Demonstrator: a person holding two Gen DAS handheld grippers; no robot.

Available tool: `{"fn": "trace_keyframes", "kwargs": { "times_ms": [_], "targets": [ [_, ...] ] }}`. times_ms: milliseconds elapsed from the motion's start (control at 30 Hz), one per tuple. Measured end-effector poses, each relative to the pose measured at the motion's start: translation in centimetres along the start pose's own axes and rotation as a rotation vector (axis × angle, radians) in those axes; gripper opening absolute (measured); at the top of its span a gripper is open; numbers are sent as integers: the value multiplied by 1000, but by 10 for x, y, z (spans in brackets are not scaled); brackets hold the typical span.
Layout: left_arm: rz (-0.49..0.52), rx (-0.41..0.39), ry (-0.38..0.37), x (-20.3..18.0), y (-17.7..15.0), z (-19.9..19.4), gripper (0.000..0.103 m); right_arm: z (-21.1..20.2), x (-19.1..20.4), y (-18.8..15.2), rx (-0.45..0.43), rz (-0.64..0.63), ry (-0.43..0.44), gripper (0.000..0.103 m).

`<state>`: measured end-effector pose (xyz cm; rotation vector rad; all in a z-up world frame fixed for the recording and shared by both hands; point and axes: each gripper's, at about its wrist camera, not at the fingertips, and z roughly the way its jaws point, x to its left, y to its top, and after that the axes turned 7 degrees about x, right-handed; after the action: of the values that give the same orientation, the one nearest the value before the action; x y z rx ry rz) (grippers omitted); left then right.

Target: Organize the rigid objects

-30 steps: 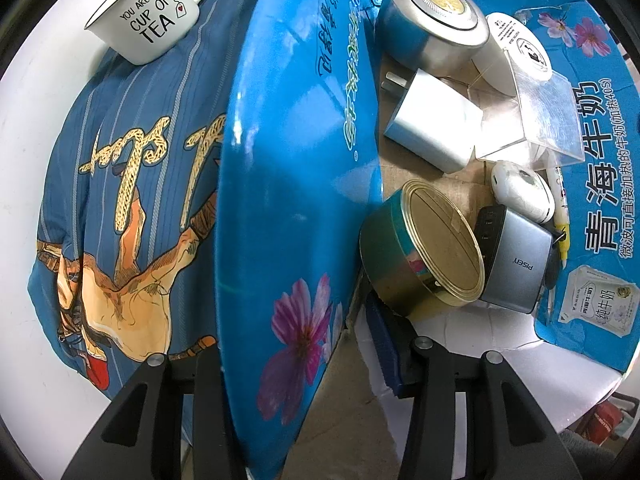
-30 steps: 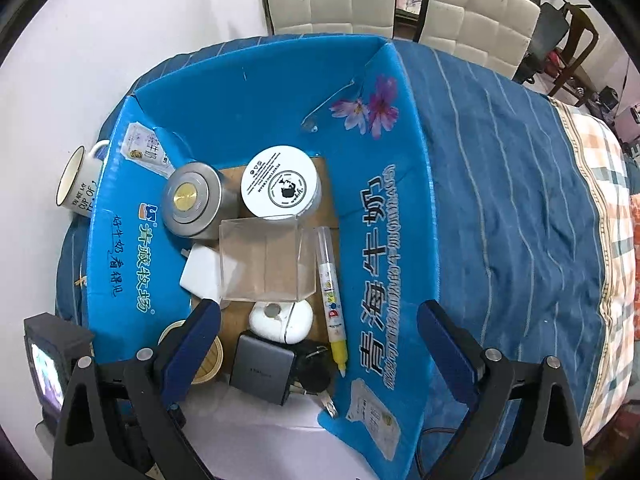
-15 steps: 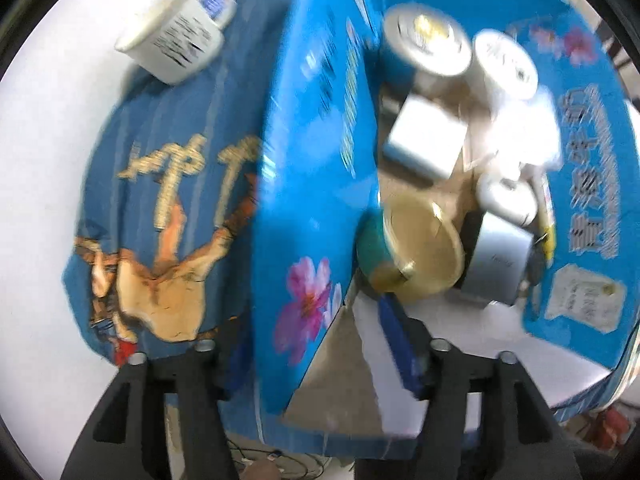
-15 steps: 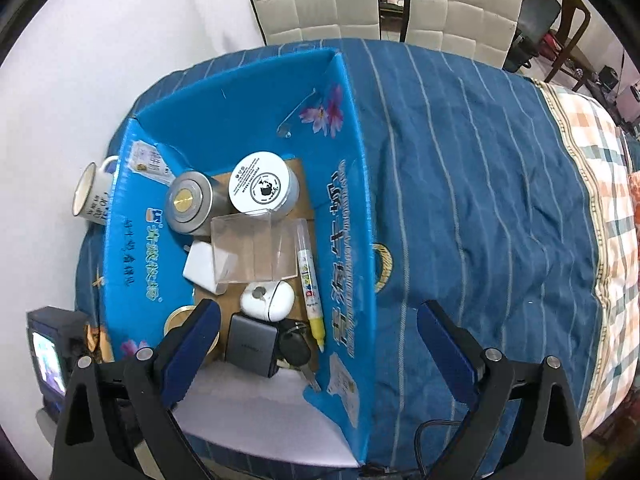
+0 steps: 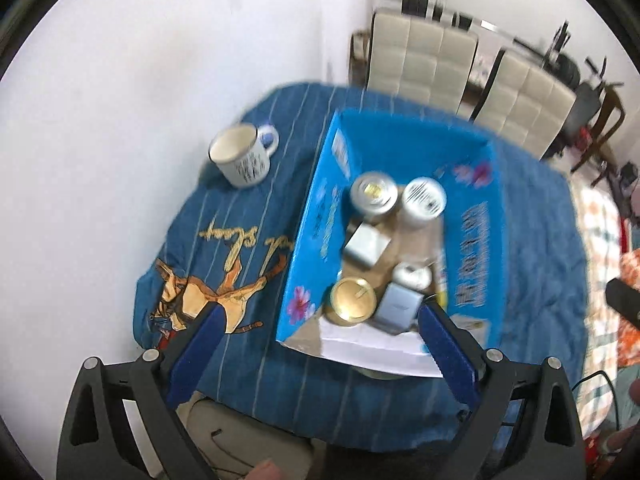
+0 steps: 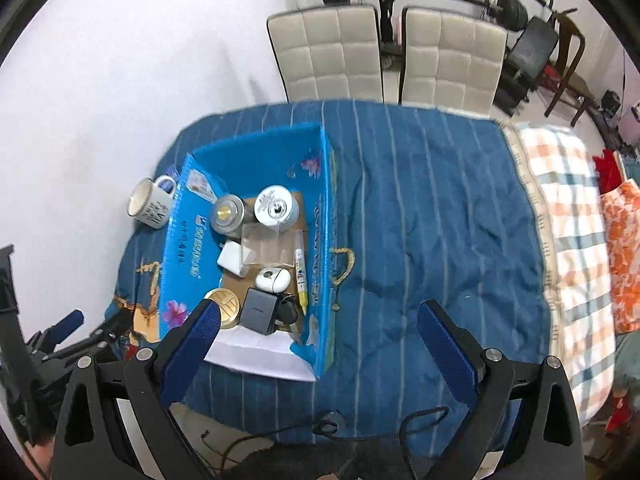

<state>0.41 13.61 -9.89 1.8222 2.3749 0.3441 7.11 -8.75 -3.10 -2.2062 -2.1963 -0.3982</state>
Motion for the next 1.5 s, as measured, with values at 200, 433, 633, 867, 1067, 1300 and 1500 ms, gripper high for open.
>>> {"fn": "trace_keyframes", "kwargs": {
  "times_ms": [200,433,633,867,1067,1300,1500],
  "targets": [
    [-19,-66,1,0,-7,-50,99,-51,-2,-15,-38,-46,20,101],
    [5,-100,6,-8,-21,-91,99,-92,0,-26,-59,-89,42,101],
    [1,-131,26,-8,-28,-103,99,-98,1,-26,-101,-107,-18,101],
    [-40,-93,20,-4,-26,-80,99,-57,-1,-22,-5,-90,-38,101],
    [-36,-55,26,-7,-31,-68,99,-30,0,-27,56,-102,-60,101],
    [-39,-33,22,-8,-33,-61,99,-22,-2,-28,75,-110,-69,101],
    [-40,-15,24,-8,-32,-56,99,-18,-7,-32,91,-110,-73,101]
  ]
}}
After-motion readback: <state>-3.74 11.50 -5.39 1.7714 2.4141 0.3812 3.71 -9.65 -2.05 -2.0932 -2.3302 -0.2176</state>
